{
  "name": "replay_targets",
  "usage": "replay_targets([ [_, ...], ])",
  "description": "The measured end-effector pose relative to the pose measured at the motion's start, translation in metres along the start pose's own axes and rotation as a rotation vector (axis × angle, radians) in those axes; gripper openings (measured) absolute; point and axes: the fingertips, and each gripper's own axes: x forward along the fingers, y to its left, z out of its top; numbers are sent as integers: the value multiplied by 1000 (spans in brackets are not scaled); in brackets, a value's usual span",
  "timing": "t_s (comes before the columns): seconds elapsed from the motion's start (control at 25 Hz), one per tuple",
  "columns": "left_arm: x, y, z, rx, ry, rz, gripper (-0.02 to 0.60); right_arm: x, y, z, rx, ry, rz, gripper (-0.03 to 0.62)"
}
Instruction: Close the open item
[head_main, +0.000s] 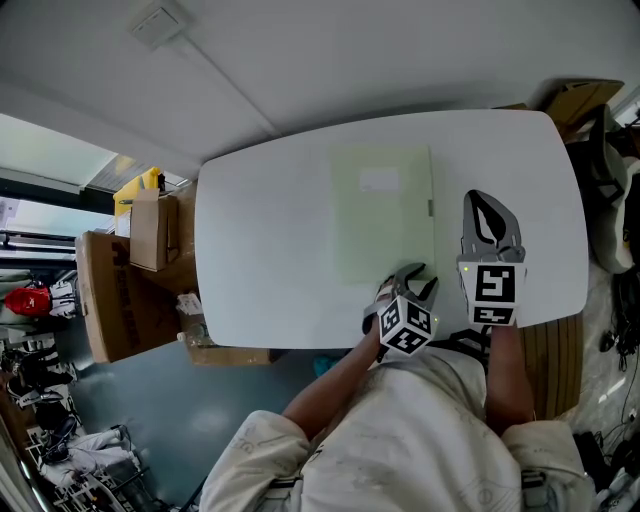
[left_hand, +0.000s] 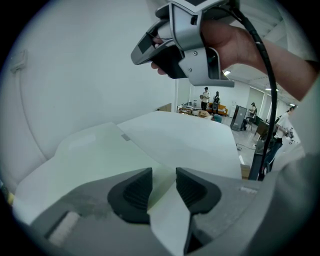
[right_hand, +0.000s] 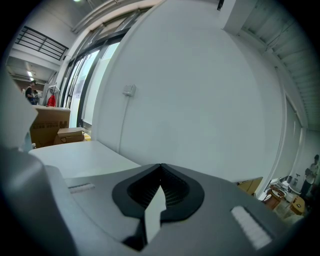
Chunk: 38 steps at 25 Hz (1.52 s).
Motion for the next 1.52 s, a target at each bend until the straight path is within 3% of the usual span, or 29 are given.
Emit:
replay_targets([
  [0.56, -1, -2, 2, -82, -2, -80, 158, 27, 16, -34, 31, 94, 66, 2],
  [1.32, -2, -2, 3, -100, -43, -73, 160, 92, 81, -114, -42, 310, 246, 2],
  [1.52, -3, 1, 2, -101, -53, -73, 160, 97, 85, -129, -52, 374, 244, 2],
])
